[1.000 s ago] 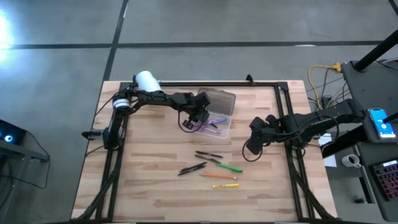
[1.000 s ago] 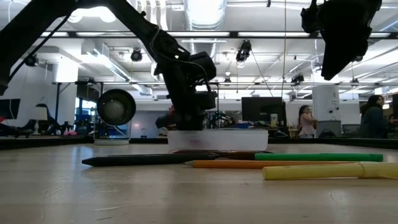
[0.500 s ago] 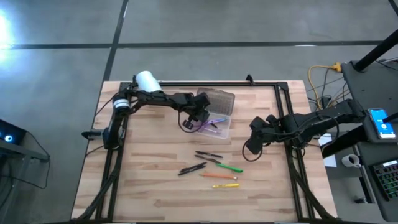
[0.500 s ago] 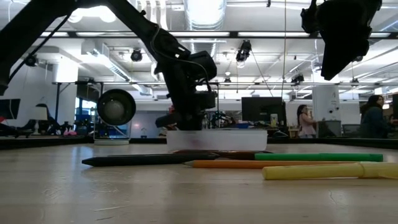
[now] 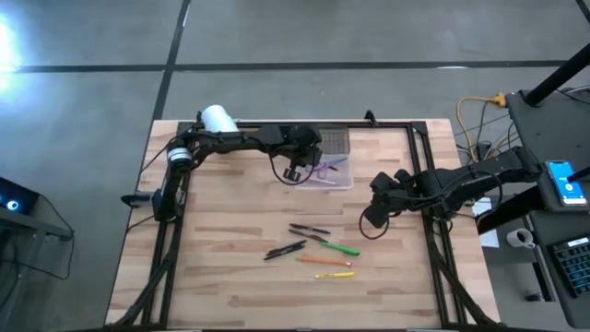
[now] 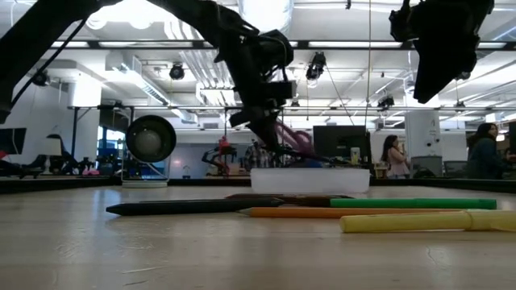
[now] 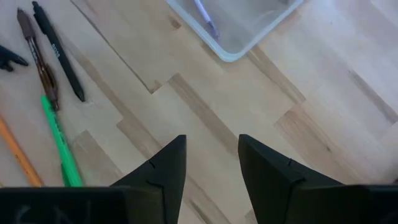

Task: Pick & place school supplies into a supply box
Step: Adjust the black pen in the supply box

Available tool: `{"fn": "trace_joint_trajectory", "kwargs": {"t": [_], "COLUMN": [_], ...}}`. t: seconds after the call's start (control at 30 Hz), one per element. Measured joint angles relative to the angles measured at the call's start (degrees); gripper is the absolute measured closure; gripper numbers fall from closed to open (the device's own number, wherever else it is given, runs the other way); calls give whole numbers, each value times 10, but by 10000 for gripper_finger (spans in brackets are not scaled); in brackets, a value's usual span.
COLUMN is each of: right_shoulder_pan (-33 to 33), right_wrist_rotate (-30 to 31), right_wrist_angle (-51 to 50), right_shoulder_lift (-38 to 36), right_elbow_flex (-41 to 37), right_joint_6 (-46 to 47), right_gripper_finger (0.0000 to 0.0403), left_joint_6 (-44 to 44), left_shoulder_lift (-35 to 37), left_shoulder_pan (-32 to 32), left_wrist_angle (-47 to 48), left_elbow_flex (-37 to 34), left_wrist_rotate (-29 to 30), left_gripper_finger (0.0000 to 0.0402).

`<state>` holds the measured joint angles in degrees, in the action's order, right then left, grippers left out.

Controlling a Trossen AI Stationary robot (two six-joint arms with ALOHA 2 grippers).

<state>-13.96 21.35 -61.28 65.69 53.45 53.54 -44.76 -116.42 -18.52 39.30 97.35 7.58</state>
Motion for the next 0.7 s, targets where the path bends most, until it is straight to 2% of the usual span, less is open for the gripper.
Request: {"fn": "trace_joint_trajectory", "kwargs": {"t": [0.2,0.43,0.57,0.7], "right_shoulder_pan": [0,0,0,0], "right_wrist_rotate": [13,13,27,40], "right_wrist_angle": [0,0,0,0], "right_shoulder_lift": [0,0,0,0], "right_elbow_flex": [0,0,0,0], "right_joint_6": [-3,-13,-22,-25], "right_gripper_finger": [266,266,266,266], "left_joint_6": [8,12,49,80], "left_shoulder_lift": [0,9,23,42], "left_shoulder_pan": [2,12,16,15], "left_wrist_angle": [15,101,97,94], "left_elbow_flex": [-30,-62,-61,-33], "left_wrist_rotate": [0,0,0,65], "left_gripper_finger": [400,400,400,400]}}
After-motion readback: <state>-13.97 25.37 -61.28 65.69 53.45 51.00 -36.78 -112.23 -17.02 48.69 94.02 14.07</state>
